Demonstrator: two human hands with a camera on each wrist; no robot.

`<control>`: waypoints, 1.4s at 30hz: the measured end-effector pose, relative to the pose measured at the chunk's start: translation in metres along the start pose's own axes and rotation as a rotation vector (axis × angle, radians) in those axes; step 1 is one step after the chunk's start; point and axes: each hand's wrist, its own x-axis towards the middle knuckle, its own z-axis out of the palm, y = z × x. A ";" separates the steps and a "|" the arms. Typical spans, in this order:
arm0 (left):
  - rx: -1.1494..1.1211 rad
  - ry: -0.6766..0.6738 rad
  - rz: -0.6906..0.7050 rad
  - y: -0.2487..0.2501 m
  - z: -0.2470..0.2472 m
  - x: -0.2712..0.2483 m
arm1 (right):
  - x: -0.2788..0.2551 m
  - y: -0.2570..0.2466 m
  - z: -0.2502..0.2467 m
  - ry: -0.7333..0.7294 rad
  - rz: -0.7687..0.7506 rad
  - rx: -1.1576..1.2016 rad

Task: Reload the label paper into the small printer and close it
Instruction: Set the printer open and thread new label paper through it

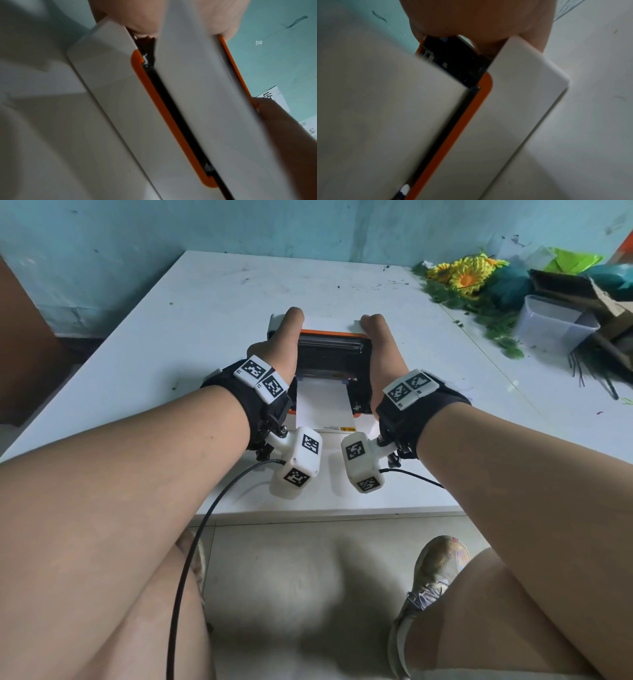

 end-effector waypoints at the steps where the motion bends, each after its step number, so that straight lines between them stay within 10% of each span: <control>1: 0.001 -0.004 -0.003 0.000 0.000 0.000 | -0.001 -0.001 -0.001 -0.010 0.005 0.000; 26: 0.052 -0.023 -0.003 -0.002 -0.002 0.011 | -0.014 -0.007 -0.006 -0.096 0.030 0.010; 42: -0.070 -0.381 -0.050 0.007 -0.013 0.016 | -0.004 -0.025 -0.020 -0.138 0.100 0.018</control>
